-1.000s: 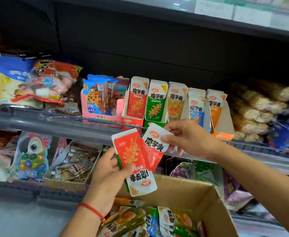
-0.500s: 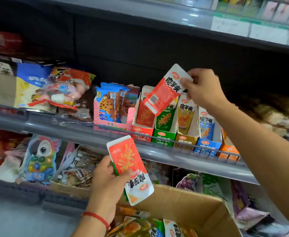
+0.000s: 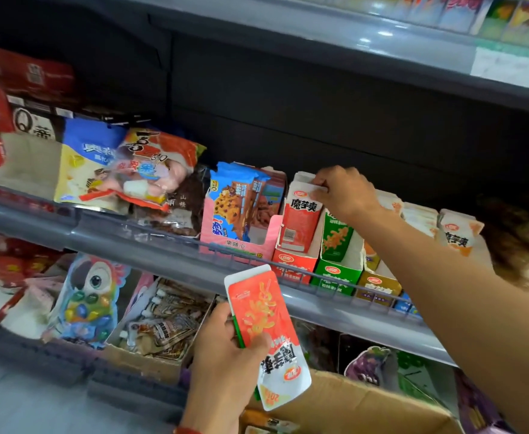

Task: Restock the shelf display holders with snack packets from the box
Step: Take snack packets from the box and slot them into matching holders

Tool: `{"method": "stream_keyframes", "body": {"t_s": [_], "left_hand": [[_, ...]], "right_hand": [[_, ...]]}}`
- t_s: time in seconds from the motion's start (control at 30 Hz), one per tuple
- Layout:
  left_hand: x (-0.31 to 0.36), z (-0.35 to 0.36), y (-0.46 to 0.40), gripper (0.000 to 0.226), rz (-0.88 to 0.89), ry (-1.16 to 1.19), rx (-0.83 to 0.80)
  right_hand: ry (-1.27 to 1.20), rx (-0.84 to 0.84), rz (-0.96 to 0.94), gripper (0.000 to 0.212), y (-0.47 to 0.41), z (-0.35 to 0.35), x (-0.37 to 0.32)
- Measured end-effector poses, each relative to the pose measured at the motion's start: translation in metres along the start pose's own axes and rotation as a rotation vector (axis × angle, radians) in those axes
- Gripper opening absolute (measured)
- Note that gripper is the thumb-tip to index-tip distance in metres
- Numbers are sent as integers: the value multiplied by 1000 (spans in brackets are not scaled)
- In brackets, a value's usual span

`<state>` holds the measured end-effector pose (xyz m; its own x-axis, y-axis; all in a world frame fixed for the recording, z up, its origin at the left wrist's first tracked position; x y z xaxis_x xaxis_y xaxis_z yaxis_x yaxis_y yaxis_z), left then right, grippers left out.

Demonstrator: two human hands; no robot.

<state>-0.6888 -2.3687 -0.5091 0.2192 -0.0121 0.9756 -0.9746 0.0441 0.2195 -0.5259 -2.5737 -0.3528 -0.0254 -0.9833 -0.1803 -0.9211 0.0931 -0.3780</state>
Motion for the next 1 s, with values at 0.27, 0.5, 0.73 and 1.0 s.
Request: {"method": "stream_keyframes", "body": {"t_s": [0.27, 0.5, 0.73, 1.0], "left_hand": [[1, 1, 4, 33, -28, 10, 8], [1, 3, 10, 30, -20, -4, 20], [2, 6, 10, 28, -16, -13, 20], [-1, 4, 5, 30, -3, -38, 13]], "right_hand": [[-152, 49, -133, 19, 13, -15, 7], [-345, -329, 61, 21, 16, -24, 2], [-130, -214, -84, 9, 6, -31, -4], [151, -103, -135, 18, -7, -27, -20]]}}
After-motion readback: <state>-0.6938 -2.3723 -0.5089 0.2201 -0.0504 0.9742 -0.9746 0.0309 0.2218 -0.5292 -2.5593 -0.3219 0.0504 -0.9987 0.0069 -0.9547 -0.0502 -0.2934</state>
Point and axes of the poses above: each hand's wrist, its own y-axis away from the middle knuckle, its own z-axis out of the palm, x = y × z, the point moved 3 cm from there along -y, towards the middle knuckle, and after that the axes turned 7 degrees about -y, right-handed, at the moved point
